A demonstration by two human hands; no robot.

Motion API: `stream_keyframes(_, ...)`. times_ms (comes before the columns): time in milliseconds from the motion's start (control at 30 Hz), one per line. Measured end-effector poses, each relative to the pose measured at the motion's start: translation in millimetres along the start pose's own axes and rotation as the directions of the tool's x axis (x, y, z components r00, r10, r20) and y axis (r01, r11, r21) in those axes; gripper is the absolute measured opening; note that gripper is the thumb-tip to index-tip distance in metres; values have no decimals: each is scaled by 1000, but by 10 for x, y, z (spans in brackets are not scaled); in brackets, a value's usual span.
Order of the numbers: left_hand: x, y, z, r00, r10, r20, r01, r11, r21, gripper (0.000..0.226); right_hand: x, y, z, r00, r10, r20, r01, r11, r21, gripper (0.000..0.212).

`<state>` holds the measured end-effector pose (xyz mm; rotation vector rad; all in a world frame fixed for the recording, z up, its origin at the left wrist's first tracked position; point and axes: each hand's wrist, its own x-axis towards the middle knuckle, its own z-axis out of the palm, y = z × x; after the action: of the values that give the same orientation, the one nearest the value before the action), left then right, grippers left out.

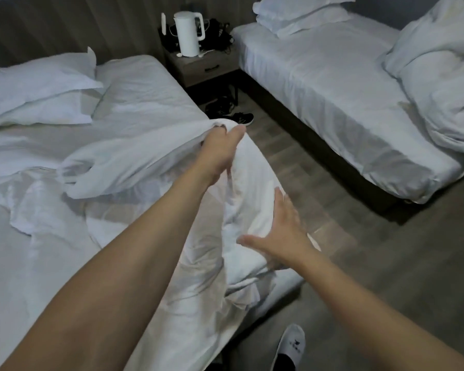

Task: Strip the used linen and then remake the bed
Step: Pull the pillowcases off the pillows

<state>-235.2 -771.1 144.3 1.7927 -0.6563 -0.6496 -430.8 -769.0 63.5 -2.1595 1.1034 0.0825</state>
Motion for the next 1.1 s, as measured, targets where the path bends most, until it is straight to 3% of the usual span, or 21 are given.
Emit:
stream_keyframes(67, -73, 199, 308, 990, 117, 83, -134, 961, 242, 43, 120, 85, -69, 993, 13, -120, -1, 995, 102, 118)
stream_keyframes(167, -181, 368, 699, 974, 160, 158, -220, 825, 521, 53, 328, 333, -389, 972, 103, -210, -40, 958, 284, 64)
stream_keyframes(233, -177, 389, 888, 969, 167, 181, -243, 772, 588, 57, 423, 575, -624, 979, 107, -174, -67, 972, 225, 38)
stream_keyframes(333, -4, 275, 1110, 969, 117, 217, -227, 765, 602, 58, 571, 985, -853, 996, 78, -48, -70, 987, 148, 19)
stream_keyframes(500, 383, -288, 1703, 963, -142, 230, -52, 737, 674, 43, 893, 1806, -1037, 969, 178, 170, -206, 965, 162, 22)
stream_keyframes(600, 499, -789, 2051, 863, -431, 263, 121, 682, 721, 29, 1117, 2239, -1327, 944, 236, 230, -268, 957, 115, 25)
stream_keyframes(700, 431, -1217, 2321, 777, -586, 229, 269, 639, 721, 29, 1536, 2485, -1676, 950, 199, 242, -176, 978, -114, 34)
stream_keyframes(767, 338, -1338, 2457, 803, -580, 136, 423, 716, 555, 21, 1825, 2520, -1861, 962, 149, 229, -111, 979, -172, 41)
stream_keyframes(833, 260, -1288, 2574, 794, -602, 84, 583, 793, 177, 18, 2062, 2457, -1954, 950, 57, 308, 0, 983, -181, 45)
stream_keyframes(900, 240, -1211, 2580, 746, -665, -23, 656, 741, -143, 40, 2257, 2269, -1943, 895, -28, 446, 138, 967, -215, 48)
stream_keyframes(967, 255, -1159, 2501, 651, -752, -102, 684, 640, -351, 57, 2467, 1995, -1894, 844, -119, 523, 270, 937, -223, 48)
stream_keyframes(1000, 275, -1133, 2416, 615, -780, -116, 661, 590, -463, 55, 2565, 1832, -1860, 820, -165, 548, 328, 921, -212, 48)
stream_keyframes(1100, 347, -1155, 2069, 563, -794, -229, 522, 557, -646, 25, 2826, 1335, -1746, 754, -289, 590, 463, 871, -165, 50)
